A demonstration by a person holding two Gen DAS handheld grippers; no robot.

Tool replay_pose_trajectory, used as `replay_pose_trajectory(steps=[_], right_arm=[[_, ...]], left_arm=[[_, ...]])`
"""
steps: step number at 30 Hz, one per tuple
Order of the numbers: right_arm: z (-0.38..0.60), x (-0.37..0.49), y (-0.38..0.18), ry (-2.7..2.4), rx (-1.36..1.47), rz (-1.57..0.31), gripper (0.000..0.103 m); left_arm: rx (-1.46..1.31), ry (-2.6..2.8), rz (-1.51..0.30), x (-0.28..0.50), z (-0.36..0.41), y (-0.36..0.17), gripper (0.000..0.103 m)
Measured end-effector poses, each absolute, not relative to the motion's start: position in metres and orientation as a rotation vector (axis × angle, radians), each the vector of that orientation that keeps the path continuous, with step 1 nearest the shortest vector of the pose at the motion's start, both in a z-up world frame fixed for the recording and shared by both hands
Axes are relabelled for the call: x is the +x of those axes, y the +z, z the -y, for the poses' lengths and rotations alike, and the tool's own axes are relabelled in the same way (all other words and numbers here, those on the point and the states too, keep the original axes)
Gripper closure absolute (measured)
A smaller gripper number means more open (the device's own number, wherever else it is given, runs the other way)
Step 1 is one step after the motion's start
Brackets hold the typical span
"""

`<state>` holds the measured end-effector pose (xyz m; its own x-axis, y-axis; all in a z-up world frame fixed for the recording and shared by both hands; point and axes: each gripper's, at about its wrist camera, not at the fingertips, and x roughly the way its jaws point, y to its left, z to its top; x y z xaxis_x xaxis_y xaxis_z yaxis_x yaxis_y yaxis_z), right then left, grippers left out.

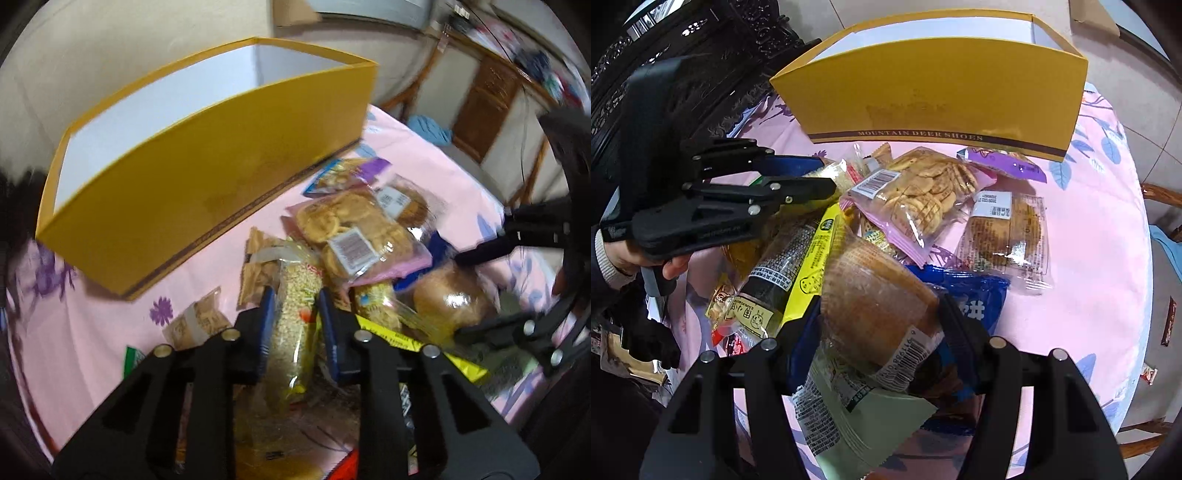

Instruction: Organize snacks

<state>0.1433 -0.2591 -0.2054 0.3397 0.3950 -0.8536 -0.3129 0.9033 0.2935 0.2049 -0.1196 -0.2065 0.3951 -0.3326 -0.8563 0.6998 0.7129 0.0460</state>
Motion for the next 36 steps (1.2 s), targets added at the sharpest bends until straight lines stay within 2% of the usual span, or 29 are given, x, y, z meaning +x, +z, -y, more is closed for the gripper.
replay_pose_trajectory(steps=[4,8,17,23,24,25,26,27,30,31,32,33,34,36], right_arm=[[0.259,0.143,-0.206,0.457,0.088,-1.130,0.038],[0.259,0.143,-0.205,0.455,0.106,-1.129,0.038],[0.268,0.139,-0.186,0.425,0.108,-1.064,0.044],[0.270,0.136,-0.151,0.420,0.101,-0.992,0.051],[0.269,0.137,-0.142,0.421,0.094,-0.967,0.064],[0.267,0.139,-0.135,0.405,0.081,-0.946,0.087],[0.267,0.143,-0.128,0.394,0.078,-0.930,0.098],[0.265,0.149,-0.122,0.401,0.081,-0.915,0.103],[0.258,0.160,-0.122,0.435,0.042,-0.929,0.103],[0.259,0.163,-0.126,0.462,0.064,-0.948,0.098],[0.261,0.161,-0.130,0.474,0.075,-0.955,0.087],[0.260,0.162,-0.133,0.481,0.070,-0.964,0.049],[0.258,0.160,-0.136,0.484,0.054,-0.979,0.028],[0.250,0.155,-0.146,0.559,0.002,-1.010,0.026]], left_arm=[[0.524,-0.702,-0.927,0.201,0.127,-0.210,0.078],[0.575,-0.700,-0.967,0.201,0.129,-0.221,0.074],[0.410,-0.602,-0.984,0.189,0.101,-0.210,0.075],[0.241,-0.545,-0.914,0.159,0.072,-0.164,0.075],[0.222,-0.538,-0.892,0.159,0.070,-0.155,0.075],[0.208,-0.532,-0.870,0.157,0.068,-0.146,0.075],[0.196,-0.525,-0.843,0.158,0.066,-0.136,0.075],[0.185,-0.520,-0.821,0.160,0.066,-0.128,0.075],[0.150,-0.503,-0.772,0.170,0.062,-0.109,0.075],[0.148,-0.492,-0.761,0.172,0.061,-0.105,0.075],[0.141,-0.488,-0.755,0.174,0.060,-0.103,0.075],[0.122,-0.484,-0.753,0.174,0.058,-0.101,0.075],[0.104,-0.483,-0.756,0.174,0.056,-0.101,0.075],[0.105,-0.478,-0.763,0.172,0.054,-0.103,0.075]])
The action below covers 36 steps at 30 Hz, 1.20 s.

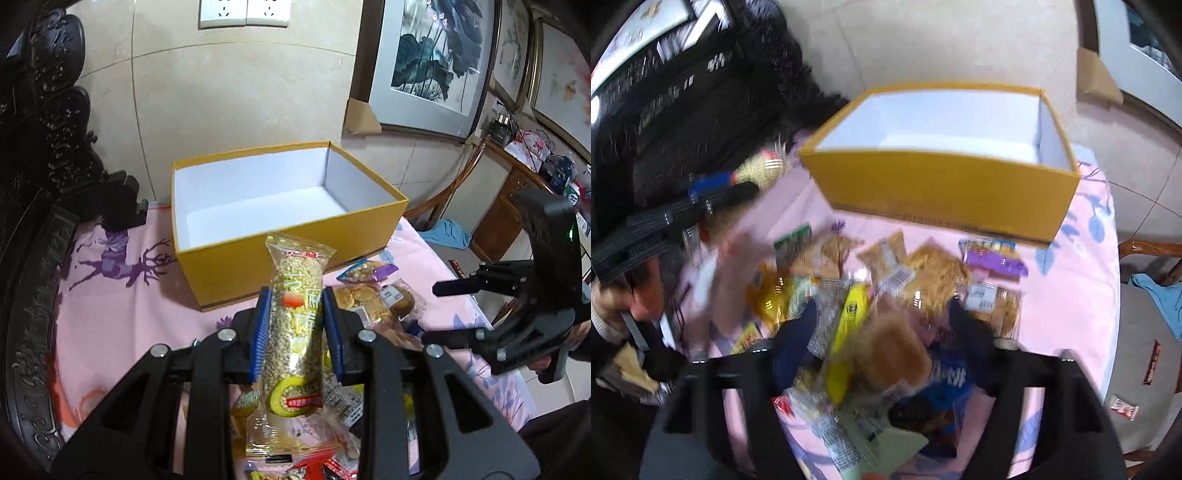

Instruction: Organize snacks

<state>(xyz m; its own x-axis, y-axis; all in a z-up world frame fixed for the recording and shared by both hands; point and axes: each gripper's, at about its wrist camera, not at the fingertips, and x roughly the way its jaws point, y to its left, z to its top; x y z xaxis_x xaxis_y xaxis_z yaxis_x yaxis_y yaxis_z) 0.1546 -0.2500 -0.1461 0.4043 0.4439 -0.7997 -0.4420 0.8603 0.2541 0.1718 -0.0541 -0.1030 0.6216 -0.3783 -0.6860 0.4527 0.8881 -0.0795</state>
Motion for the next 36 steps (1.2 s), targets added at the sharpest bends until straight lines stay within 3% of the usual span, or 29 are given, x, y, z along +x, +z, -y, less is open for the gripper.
replay_pose_trajectory(steps=[5,9,13,17,19,20,22,25,36], right_arm=[[0.236,0.169,-0.187,0.666,-0.122,-1.116,0.027],[0.235,0.177,-0.200,0.715,-0.117,-1.157,0.050],[0.234,0.174,-0.193,0.767,-0.149,-1.174,0.059],[0.235,0.178,-0.196,0.772,-0.127,-1.191,0.052],[0.231,0.184,-0.208,0.762,-0.122,-1.235,0.038],[0.229,0.185,-0.213,0.769,-0.122,-1.244,0.036],[0.225,0.184,-0.219,0.785,-0.131,-1.241,0.037],[0.224,0.182,-0.215,0.808,-0.151,-1.252,0.048],[0.250,0.178,-0.149,0.691,-0.008,-1.098,0.049]], left_arm=[[0.104,-0.475,-0.808,0.164,0.051,-0.117,0.075],[0.094,-0.461,-0.829,0.162,0.048,-0.122,0.075],[0.056,-0.450,-0.840,0.163,0.042,-0.123,0.075],[0.060,-0.447,-0.848,0.165,0.042,-0.127,0.075],[0.060,-0.451,-0.843,0.164,0.044,-0.125,0.075],[0.063,-0.452,-0.840,0.163,0.045,-0.123,0.075],[0.067,-0.450,-0.835,0.163,0.045,-0.121,0.075],[0.058,-0.436,-0.827,0.161,0.041,-0.118,0.075],[0.063,-0.424,-0.798,0.170,0.039,-0.106,0.075]])
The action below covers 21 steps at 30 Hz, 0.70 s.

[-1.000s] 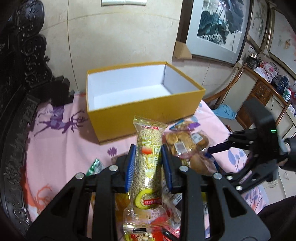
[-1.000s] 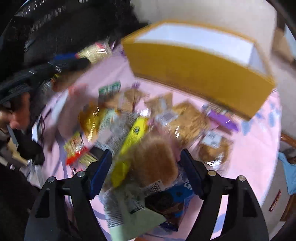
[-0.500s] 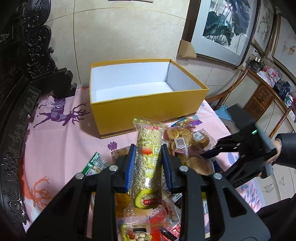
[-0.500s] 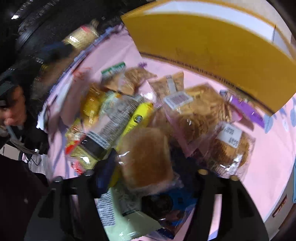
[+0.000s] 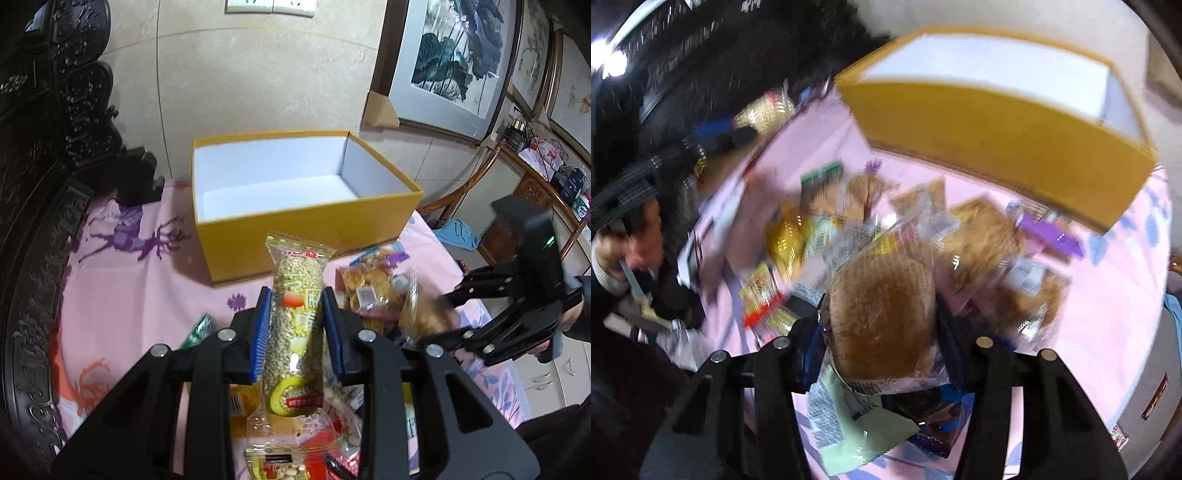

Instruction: Organize snacks

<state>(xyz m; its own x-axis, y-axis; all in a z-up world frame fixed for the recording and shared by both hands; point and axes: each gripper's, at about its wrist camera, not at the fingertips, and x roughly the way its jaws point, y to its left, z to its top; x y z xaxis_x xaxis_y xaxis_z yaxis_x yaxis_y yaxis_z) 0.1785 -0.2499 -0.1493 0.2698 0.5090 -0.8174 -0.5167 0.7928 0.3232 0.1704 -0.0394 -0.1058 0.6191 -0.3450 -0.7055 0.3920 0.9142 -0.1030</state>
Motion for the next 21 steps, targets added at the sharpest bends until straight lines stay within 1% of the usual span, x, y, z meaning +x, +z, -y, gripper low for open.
replay_pose_trajectory(steps=[4,8,14,16,17,18,19,20,21], right_arm=[[0.261,0.199,-0.100,0.613,0.059,-0.953,0.049],[0.272,0.238,-0.058,0.475,0.148,-0.820,0.049],[0.276,0.313,-0.046,0.338,0.217,-0.762,0.049],[0.274,0.339,-0.052,0.293,0.226,-0.773,0.046],[0.274,0.347,-0.054,0.276,0.230,-0.787,0.045],[0.273,0.355,-0.057,0.254,0.235,-0.813,0.040],[0.275,0.360,-0.058,0.237,0.239,-0.829,0.034],[0.276,0.360,-0.059,0.229,0.252,-0.848,0.032],[0.278,0.356,-0.057,0.240,0.268,-0.847,0.032]], left_arm=[[0.053,-0.423,-0.746,0.193,0.045,-0.086,0.075],[0.028,-0.414,-0.687,0.233,0.056,-0.058,0.075],[0.046,-0.365,-0.669,0.310,0.084,-0.043,0.075],[0.057,-0.341,-0.681,0.336,0.092,-0.046,0.074],[0.063,-0.321,-0.694,0.350,0.097,-0.049,0.057],[0.061,-0.301,-0.711,0.358,0.098,-0.051,0.024],[0.057,-0.262,-0.717,0.362,0.099,-0.050,0.016],[0.045,-0.242,-0.695,0.360,0.097,-0.047,0.014],[0.036,-0.251,-0.677,0.357,0.095,-0.043,0.014]])
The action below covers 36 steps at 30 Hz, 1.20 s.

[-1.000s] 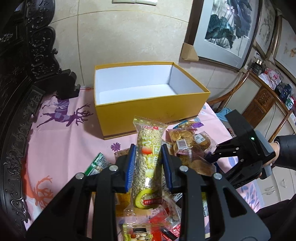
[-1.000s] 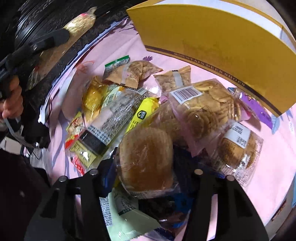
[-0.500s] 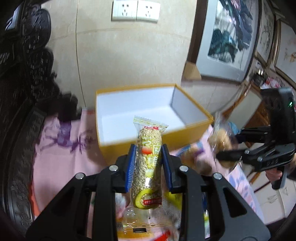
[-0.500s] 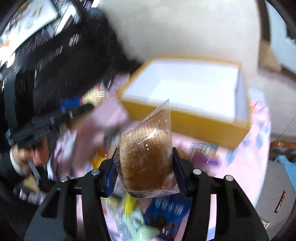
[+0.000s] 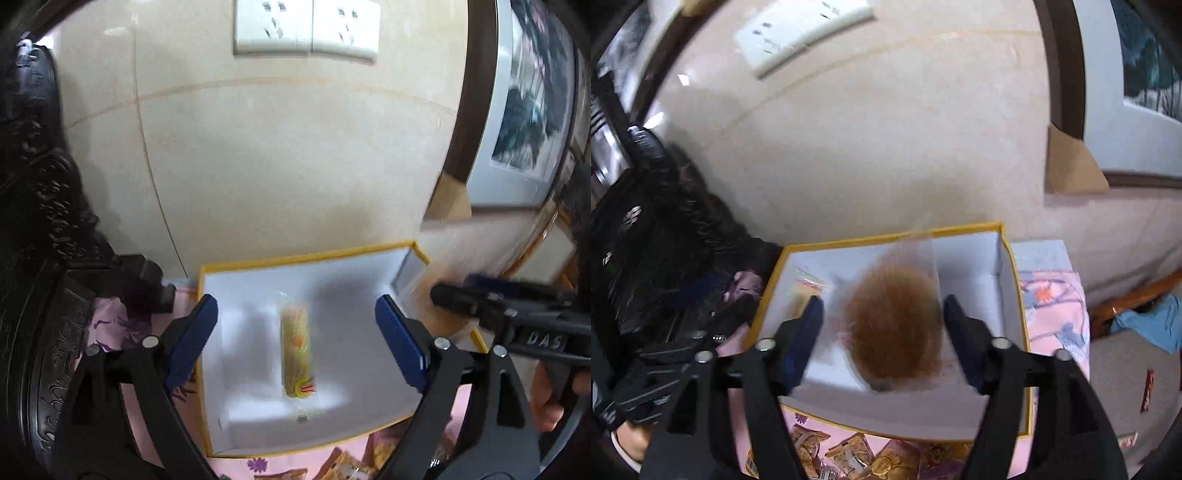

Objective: Organize snacks
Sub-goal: 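Carry both snacks over the yellow box and open both tools to drop them, then move both tools back to the snack pile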

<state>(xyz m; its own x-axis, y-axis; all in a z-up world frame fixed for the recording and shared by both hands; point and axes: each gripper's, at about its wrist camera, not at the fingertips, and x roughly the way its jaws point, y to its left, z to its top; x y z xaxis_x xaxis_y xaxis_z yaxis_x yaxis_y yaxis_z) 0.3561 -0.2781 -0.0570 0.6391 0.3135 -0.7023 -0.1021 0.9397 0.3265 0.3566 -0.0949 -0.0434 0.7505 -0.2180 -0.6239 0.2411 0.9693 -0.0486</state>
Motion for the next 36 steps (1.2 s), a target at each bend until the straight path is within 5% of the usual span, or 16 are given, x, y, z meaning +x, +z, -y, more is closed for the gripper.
replay_pose_trajectory(steps=[9,19,29,36], right_arm=[[0.269,0.242,-0.075,0.299,0.133,-0.875,0.031],[0.227,0.073,-0.146,0.573,-0.282,-0.953,0.031],[0.184,0.039,-0.203,0.794,-0.779,-0.949,0.031],[0.182,0.044,-0.222,0.854,-0.877,-0.967,0.030]], left_arm=[[0.005,-0.273,-0.622,0.267,0.061,-0.043,0.006],[0.068,-0.264,-0.843,0.128,0.008,-0.127,0.006],[0.115,-0.258,-1.014,0.065,-0.006,-0.201,0.006],[0.113,-0.241,-1.069,0.062,-0.013,-0.228,0.006]])
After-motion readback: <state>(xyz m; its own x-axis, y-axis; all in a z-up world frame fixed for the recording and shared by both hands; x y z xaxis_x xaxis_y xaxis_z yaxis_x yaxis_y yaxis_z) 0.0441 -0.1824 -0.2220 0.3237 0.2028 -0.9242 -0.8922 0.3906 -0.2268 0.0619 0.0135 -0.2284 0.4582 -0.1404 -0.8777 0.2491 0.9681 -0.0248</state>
